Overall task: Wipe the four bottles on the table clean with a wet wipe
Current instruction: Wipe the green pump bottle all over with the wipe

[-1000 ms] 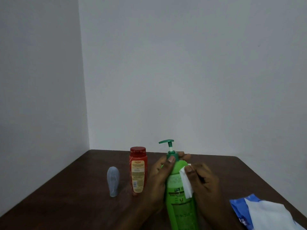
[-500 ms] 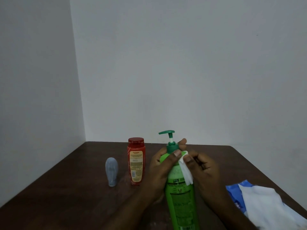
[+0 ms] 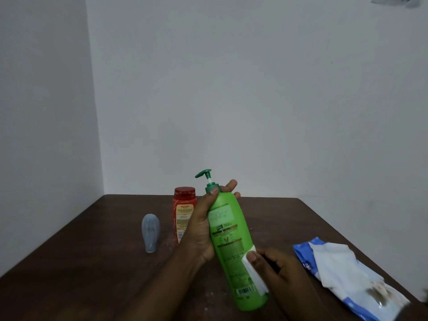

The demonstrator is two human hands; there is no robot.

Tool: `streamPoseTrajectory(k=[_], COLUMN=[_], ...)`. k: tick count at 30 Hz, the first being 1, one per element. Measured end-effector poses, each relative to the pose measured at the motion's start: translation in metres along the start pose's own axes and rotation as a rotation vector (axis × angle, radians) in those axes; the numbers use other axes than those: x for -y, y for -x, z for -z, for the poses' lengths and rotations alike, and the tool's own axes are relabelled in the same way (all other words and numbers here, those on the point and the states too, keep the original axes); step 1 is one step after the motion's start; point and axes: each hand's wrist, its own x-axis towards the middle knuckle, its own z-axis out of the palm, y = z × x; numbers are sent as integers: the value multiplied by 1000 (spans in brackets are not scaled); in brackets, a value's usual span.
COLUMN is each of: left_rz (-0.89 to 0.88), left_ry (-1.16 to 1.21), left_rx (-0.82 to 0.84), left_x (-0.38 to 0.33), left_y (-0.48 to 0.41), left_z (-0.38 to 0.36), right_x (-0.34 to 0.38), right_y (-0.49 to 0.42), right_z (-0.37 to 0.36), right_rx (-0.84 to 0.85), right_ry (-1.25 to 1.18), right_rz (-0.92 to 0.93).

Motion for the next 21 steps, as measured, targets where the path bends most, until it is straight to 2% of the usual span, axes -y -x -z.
streamPoseTrajectory(k=[6,9,12,17,21], left_rz=[45,26,70,95,55], left_ry=[28,-53,-27,67,105], left_rx=[67,128,158,71,27], left_x=[-2,4,8,0,-8], left_y=[4,3,6,10,4], left_z=[-4,-5,-7,-12,-1], right_x=[1,12,27,50,46], right_y=[27,13,-15,-53,-35], right_z=[2,-2,-9,-21,-31], right_rx=[-61,-66,-173,-205,-193], right_ry=[128,78,1,-167,-179], right_rz=[-99,-61,39,111,88])
